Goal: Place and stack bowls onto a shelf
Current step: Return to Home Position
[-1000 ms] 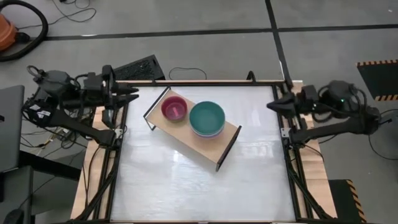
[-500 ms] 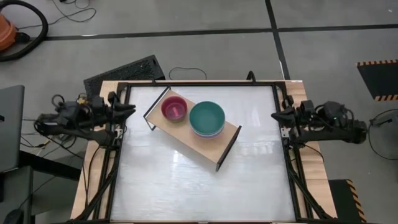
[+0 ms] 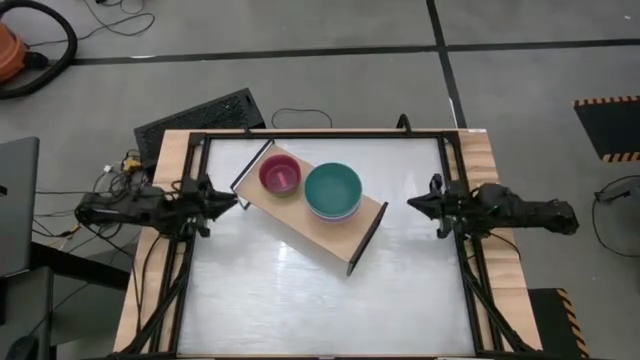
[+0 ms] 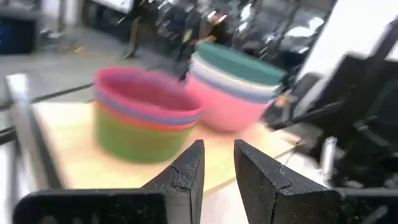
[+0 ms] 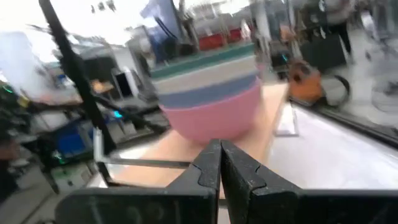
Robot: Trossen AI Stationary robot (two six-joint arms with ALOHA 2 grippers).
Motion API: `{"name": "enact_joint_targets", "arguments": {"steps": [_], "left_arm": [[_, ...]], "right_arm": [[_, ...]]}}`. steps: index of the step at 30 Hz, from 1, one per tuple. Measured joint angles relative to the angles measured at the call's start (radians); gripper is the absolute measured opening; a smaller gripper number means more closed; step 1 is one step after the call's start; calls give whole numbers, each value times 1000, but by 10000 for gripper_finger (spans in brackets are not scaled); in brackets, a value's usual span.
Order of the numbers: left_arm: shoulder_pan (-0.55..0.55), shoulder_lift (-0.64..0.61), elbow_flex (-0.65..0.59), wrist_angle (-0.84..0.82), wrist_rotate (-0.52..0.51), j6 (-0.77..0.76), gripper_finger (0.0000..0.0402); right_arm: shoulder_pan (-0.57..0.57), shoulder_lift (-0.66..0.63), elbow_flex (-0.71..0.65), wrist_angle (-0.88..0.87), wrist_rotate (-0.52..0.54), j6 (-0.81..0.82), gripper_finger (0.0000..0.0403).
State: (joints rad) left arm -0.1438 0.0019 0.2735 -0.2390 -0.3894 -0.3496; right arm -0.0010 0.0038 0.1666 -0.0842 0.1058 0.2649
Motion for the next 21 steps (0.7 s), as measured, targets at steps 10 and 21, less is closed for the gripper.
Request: {"name": "enact_joint_targets", "arguments": {"steps": [10, 21], "left_arm": [[-15, 3, -262, 299, 102, -27, 73], [-48, 34, -262, 316, 27, 58, 73]], "right_arm": [[27, 0, -157, 139, 3, -12, 38], [25, -1, -157, 137, 6, -133, 38]]}}
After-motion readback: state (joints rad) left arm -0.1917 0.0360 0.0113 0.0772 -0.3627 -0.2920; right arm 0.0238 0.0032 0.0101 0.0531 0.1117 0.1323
